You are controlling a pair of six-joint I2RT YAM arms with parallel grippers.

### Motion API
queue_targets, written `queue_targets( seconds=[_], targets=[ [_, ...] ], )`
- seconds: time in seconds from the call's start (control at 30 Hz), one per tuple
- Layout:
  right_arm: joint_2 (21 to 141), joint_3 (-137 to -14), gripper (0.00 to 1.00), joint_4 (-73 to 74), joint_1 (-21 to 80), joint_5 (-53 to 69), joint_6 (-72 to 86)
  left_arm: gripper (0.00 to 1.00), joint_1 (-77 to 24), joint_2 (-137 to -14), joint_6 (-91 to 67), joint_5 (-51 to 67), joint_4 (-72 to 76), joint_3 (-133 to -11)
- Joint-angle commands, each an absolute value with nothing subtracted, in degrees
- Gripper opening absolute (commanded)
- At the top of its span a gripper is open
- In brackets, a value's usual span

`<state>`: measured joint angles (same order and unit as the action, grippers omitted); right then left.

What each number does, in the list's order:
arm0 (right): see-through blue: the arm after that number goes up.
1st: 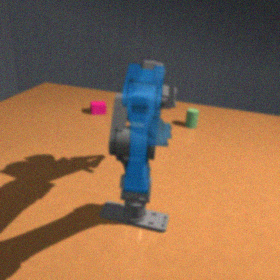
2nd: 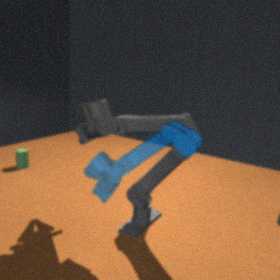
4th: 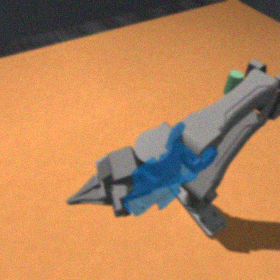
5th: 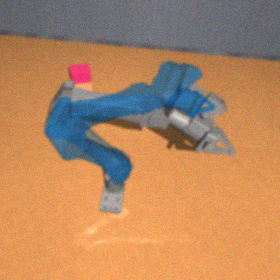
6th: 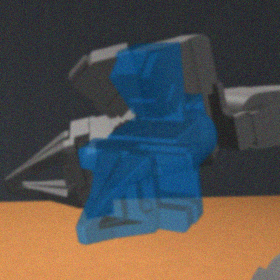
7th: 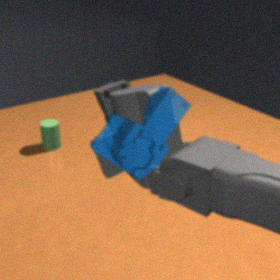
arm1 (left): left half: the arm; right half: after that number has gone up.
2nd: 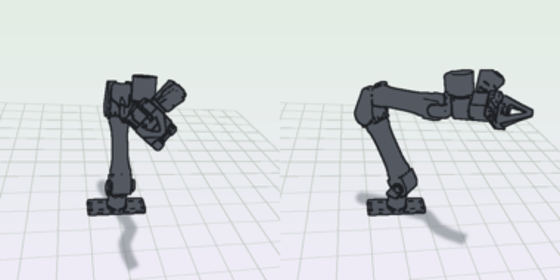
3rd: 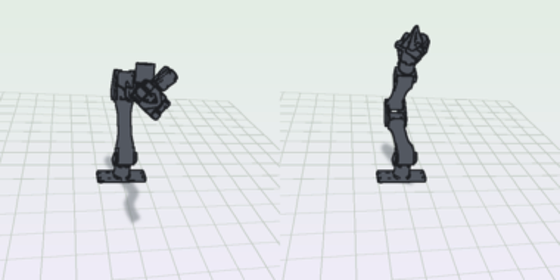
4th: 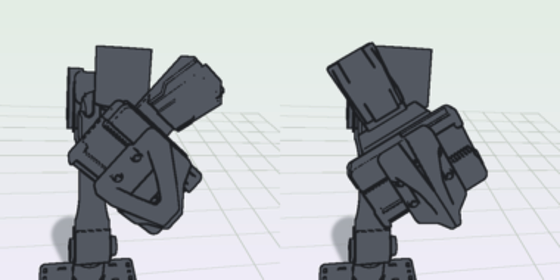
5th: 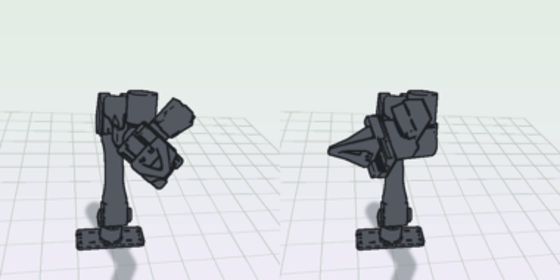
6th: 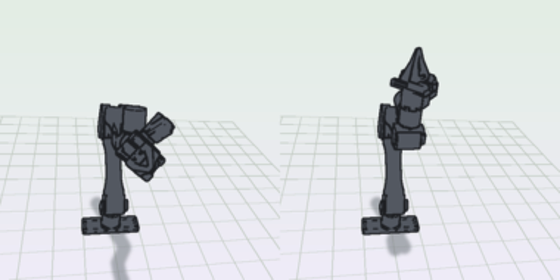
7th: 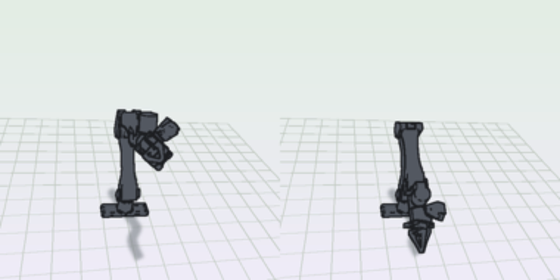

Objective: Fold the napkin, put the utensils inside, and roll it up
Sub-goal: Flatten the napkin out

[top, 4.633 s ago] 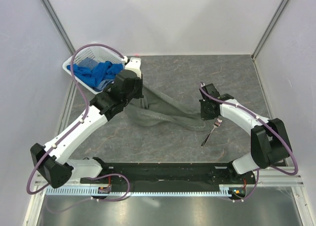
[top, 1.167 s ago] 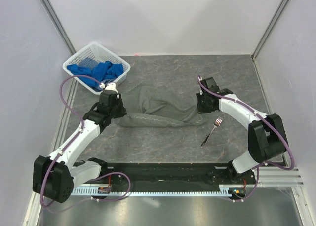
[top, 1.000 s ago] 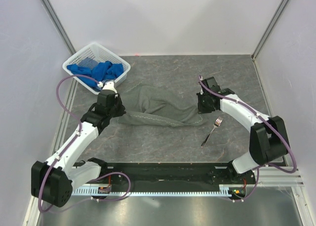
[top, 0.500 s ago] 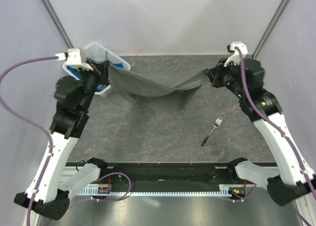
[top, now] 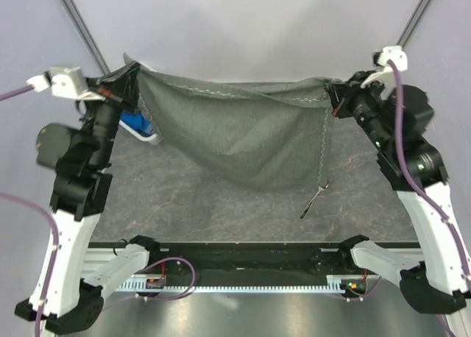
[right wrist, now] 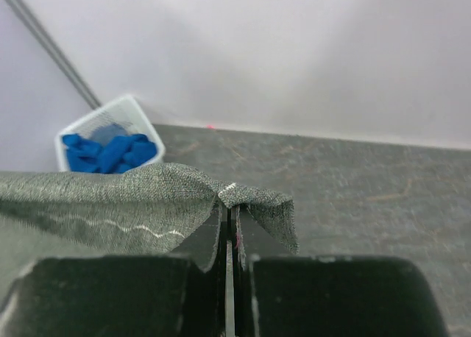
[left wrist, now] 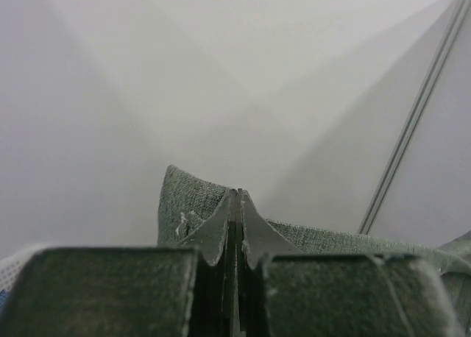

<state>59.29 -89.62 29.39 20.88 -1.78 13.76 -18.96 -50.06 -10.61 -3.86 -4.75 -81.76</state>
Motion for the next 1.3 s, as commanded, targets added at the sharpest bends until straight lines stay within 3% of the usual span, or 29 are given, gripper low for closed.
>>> queue_targets(
  seconds=[0.0,0.4,0.77,0.93,1.1,1.27],
  targets=[
    [63.9,-90.6,0.00,30.4,20.8,-8.5,13.6,0.02,-18.5,-59.1,-7.3,-5.6,-4.3,-82.7],
    [54.7,-83.5,0.00,27.6,20.9,0.9,11.0,0.02,-18.6,-50.8,-3.8,-4.2,-4.3,-80.2],
    [52.4,-85.3,0.00,28.0,20.8,7.0,14.4,0.02,-18.6,-49.0,-5.2,-1.4,-6.4,-82.2],
    [57.2,-84.2,0.00,27.3,20.8,-3.8,16.9,0.02,-18.6,-58.3,-4.8,-3.1,-6.5,-84.5],
    [69.9,-84.2,0.00,25.8,19.0,-9.8,16.3,0.02,-16.8,-73.4,-2.8,-6.4,-6.9,-90.3],
    [86.7,-87.6,0.00,21.0,11.1,-7.7,18.0,0.02,-13.8,-98.9,-4.0,-4.0,-9.9,-106.9]
  ],
)
